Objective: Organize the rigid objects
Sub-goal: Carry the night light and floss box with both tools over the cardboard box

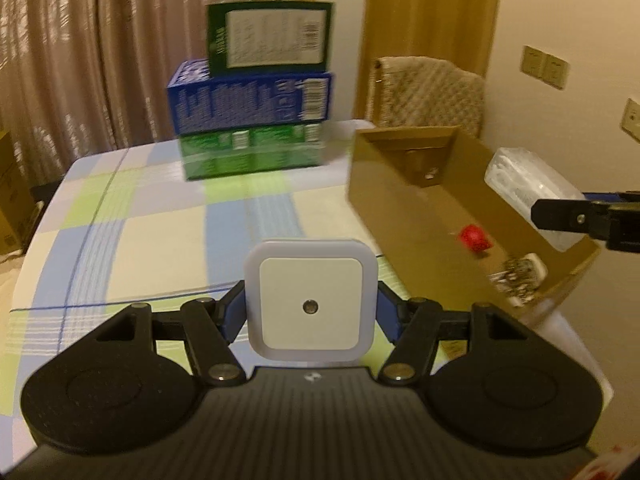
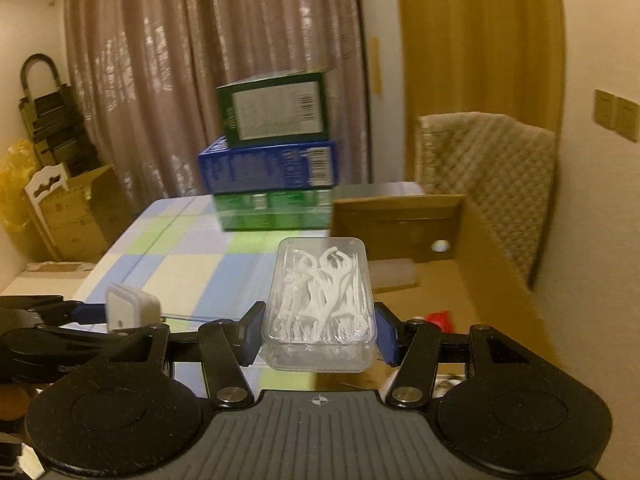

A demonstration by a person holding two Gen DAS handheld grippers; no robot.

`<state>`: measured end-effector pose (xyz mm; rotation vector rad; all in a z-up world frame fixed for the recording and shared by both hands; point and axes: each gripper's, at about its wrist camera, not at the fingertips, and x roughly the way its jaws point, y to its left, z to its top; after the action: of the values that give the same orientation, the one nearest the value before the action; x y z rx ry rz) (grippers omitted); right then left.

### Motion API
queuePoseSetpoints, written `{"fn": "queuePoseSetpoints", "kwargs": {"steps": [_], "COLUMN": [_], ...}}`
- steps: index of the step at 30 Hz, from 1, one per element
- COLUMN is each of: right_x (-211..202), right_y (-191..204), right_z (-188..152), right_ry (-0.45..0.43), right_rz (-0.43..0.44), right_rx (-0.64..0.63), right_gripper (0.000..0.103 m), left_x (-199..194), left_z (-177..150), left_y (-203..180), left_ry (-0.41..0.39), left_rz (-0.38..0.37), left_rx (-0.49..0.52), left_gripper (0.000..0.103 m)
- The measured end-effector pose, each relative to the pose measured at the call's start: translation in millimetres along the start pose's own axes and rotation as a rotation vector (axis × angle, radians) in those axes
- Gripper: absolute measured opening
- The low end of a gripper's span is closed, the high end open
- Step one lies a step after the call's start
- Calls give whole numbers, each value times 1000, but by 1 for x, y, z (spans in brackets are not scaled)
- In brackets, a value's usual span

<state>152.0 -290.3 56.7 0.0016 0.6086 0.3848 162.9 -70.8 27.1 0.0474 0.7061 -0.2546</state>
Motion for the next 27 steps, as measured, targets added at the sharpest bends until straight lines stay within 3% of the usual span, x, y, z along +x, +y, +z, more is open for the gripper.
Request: {"fn": "queuePoseSetpoints", "kwargs": {"steps": [14, 27], "right_x": [-24, 15], "right_y": [-94, -138], "right_z": [-3, -3], "right_ry": [11, 62], "right_rz": [-121, -101], "right_rx": [64, 90], "right_gripper": [52, 52], "left_x": [8, 82], "left_z": [47, 85], "left_y": [-98, -147], "left_ry": [-47, 6], "left_rz": [-180, -215], "left_rx": [102, 211], "left_gripper": [60, 60]}}
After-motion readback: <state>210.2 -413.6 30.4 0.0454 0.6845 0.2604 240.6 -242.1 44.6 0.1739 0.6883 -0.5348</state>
